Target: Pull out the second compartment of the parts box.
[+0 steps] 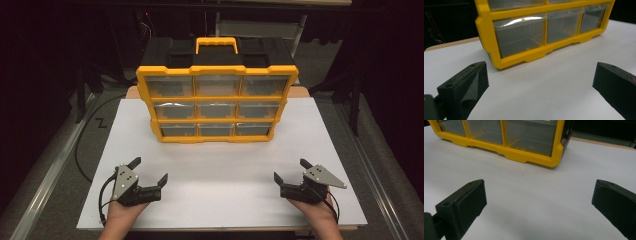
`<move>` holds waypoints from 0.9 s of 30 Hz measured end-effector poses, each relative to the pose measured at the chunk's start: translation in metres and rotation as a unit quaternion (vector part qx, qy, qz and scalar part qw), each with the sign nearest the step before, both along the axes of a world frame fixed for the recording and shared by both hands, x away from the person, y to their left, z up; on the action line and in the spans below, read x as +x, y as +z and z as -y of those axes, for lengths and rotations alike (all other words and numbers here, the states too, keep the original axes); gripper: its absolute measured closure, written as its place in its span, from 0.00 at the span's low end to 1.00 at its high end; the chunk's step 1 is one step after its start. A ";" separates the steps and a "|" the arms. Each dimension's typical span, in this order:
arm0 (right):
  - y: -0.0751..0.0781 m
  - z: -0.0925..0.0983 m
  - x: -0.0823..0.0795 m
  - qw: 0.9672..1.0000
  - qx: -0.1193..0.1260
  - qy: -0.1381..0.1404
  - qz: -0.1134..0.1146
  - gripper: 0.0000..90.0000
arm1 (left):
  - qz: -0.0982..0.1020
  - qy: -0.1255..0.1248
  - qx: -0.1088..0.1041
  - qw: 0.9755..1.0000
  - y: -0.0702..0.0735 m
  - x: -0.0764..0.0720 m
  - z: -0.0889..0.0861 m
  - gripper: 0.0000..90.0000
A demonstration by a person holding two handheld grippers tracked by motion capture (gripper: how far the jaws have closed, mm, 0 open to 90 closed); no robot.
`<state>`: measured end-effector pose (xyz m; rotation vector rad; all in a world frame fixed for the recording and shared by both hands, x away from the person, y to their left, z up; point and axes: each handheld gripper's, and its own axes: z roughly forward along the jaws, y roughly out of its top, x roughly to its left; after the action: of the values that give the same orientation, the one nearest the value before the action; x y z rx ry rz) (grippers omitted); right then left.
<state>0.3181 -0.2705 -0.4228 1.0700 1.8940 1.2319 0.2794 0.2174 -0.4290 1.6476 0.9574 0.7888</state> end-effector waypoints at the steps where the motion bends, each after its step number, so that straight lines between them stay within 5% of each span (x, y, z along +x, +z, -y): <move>1: 0.000 0.000 0.000 1.000 0.000 0.000 0.000 0.01 | -0.004 0.000 0.000 1.000 -0.001 0.001 0.000 0.01; 12: 0.001 -0.001 0.009 1.000 0.007 -0.006 0.016 0.01 | -0.006 -0.005 0.007 1.000 -0.003 0.004 0.003 0.00; 27: 0.005 -0.031 0.037 1.000 -0.008 -0.001 0.022 0.01 | 0.000 -0.006 -0.005 1.000 -0.001 0.004 0.002 0.00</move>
<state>0.3553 -0.2392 -0.4175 1.0287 1.8662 1.2268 0.2832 0.2154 -0.4300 1.6436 0.9502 0.7741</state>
